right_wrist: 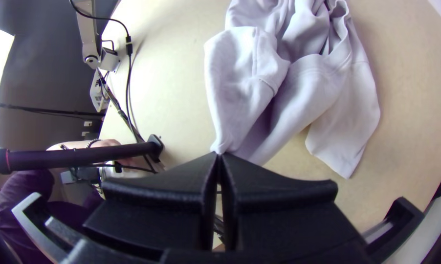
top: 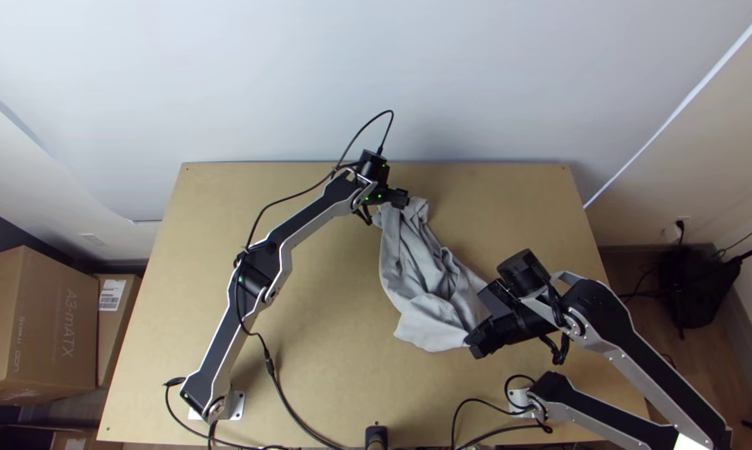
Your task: Fold the t-shirt
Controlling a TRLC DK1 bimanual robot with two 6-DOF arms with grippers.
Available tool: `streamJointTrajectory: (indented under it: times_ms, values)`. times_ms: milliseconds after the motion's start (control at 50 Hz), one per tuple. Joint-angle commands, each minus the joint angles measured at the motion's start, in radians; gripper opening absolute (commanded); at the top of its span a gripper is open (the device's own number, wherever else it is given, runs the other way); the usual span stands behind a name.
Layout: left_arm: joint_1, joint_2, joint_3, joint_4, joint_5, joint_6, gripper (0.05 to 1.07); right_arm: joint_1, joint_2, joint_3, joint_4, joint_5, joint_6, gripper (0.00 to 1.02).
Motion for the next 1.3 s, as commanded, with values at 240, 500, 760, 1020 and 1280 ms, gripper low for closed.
streamJointTrajectory:
  times_ms: [240,500,760,1020,1280]
  values:
    - [0.009,-0.025,-0.032,0.009,-0.006,-0.029,0.08,-0.002,-0.019,0.01,0.007,-0.009,0.015,0.02]
    - [0.052,-0.137,-0.084,-0.015,-0.012,-0.034,0.08,-0.215,-0.018,0.007,0.084,-0.007,-0.006,0.02]
    - [0.145,-0.37,-0.242,-0.035,-0.014,-0.061,0.08,-0.471,-0.018,0.002,0.171,-0.007,-0.043,0.02]
    - [0.228,-0.665,-0.44,-0.037,-0.032,-0.098,0.08,-0.663,0.005,0.049,0.391,0.008,0.006,0.02]
    - [0.365,-0.936,-0.578,-0.038,-0.062,-0.064,0.08,-0.692,0.089,0.24,0.601,0.119,0.101,0.02]
